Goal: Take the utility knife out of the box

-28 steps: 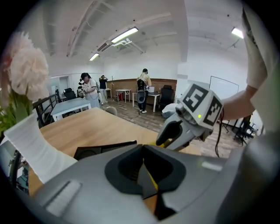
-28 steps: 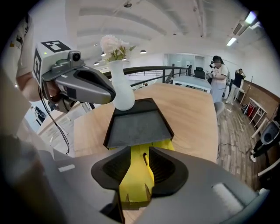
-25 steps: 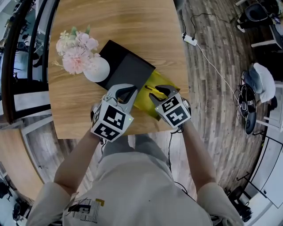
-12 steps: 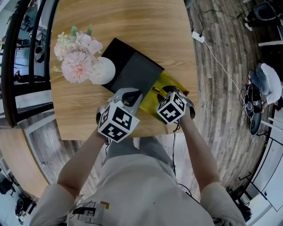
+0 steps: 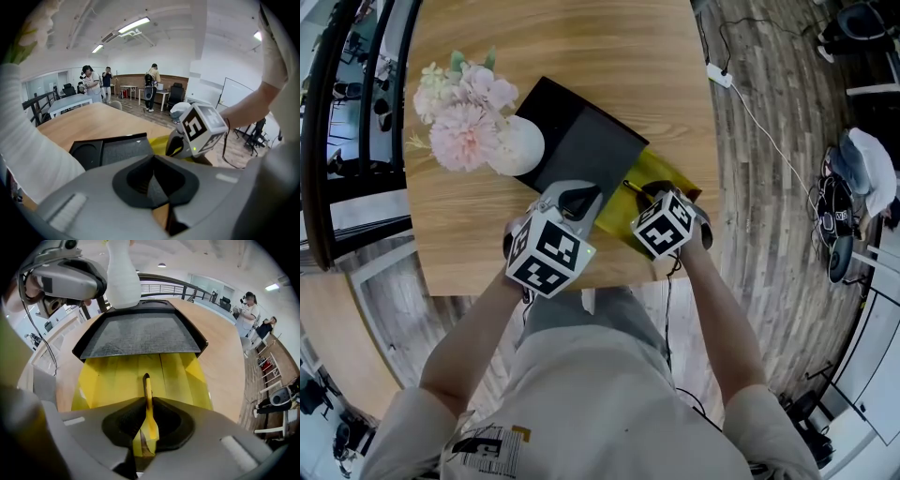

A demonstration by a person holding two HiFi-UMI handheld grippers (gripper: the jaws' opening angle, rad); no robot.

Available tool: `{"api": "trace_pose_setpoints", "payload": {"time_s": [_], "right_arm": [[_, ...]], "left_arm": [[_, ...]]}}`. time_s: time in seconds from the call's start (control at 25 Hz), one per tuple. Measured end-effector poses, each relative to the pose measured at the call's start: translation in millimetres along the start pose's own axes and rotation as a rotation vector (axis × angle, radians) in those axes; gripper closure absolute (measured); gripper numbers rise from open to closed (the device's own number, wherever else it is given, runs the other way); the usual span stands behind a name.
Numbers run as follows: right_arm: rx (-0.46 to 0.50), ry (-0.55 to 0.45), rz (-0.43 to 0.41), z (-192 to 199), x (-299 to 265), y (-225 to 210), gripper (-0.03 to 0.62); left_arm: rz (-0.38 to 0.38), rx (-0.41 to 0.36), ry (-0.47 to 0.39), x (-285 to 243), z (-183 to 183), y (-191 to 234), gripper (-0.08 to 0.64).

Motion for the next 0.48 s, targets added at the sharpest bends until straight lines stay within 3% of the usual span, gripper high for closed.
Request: {"api": "trace_pose_setpoints", "payload": {"time_s": [0.48], "right_arm": [[-0.053,-0.171,0.067,-25.6,67.9,6.0,0.541]], "left_arm": [[-0.11,-0.047,-0.127,44.7,-40.2,5.9,0.558]]}}
Point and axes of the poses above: the fingertips, and each gripper's own axes: x backward along the fingers, y to its left, z out of its underside, the point moved 2 cm from there along x, backward along the fingers, and after that the axes turned 12 degrees about -x, right-handed, at the moved point
